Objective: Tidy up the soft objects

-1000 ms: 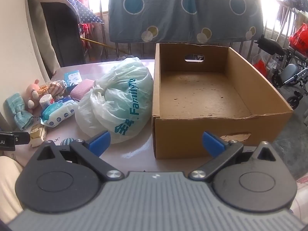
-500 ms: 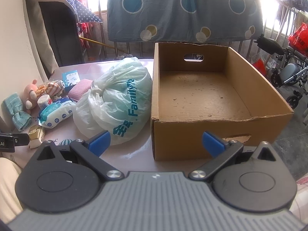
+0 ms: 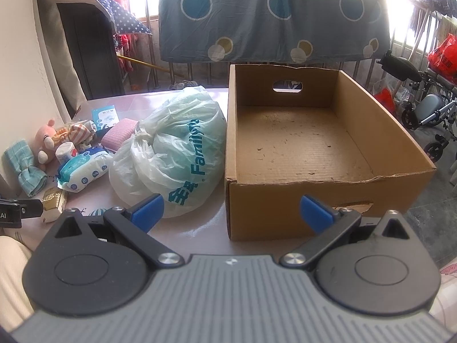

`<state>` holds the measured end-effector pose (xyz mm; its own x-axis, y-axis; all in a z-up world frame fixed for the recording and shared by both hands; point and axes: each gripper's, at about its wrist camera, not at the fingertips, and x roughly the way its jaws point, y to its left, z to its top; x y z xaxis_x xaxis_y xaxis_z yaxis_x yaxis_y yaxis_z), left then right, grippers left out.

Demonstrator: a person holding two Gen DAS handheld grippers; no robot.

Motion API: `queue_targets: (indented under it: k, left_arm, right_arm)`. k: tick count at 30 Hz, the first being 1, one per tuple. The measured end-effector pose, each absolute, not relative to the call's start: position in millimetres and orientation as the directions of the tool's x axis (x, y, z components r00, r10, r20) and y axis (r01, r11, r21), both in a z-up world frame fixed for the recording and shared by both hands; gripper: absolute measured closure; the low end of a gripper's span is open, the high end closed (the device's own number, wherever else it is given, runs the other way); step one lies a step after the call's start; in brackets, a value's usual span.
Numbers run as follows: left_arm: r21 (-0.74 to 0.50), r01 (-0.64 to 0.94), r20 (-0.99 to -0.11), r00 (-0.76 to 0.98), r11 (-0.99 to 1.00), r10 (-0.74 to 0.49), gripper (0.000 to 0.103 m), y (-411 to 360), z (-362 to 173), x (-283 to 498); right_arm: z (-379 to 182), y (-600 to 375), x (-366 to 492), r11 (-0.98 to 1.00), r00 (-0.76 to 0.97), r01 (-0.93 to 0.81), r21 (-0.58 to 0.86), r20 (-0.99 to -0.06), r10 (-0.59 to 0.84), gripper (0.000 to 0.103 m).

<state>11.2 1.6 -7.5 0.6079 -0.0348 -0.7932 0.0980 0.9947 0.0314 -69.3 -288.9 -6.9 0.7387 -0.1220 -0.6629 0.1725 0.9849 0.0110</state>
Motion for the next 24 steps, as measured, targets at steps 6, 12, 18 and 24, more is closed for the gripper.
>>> queue_targets:
  k: [6,12,18,24]
  left_arm:
    - [0.031,0.098,-0.793,0.608,0.995,-0.035,0.001,1.5,-7.5,11.1]
    - [0.031,0.097,-0.793,0.608,0.995,-0.034,0.001,2.3,-7.5,11.9]
    - [0.031,0.098,-0.794,0.607,0.995,-0.035,0.001,2.2,-7.4,11.7]
    - [0.031,0.097,-0.795,0.606,0.995,-0.034,0.001,4.2,-7.7,12.5]
  right_arm:
    - [-6.9,-288.7,-68.7,0.985,0.738,0.174,0.010,-0.663,-0.123,0.001]
    - [-7.2,-288.9,-68.9,0.985,0.737,0.173,0.011,-0.664,-0.122,0.001]
    - [-7.5,-288.5,-68.4,0.985,0.737,0.173,0.011,-0.665,-0.122,0.001]
    - [-8.3,-288.4,-69.0,0.984,0.733,0.179,0.016,-0.669,-0.123,0.001]
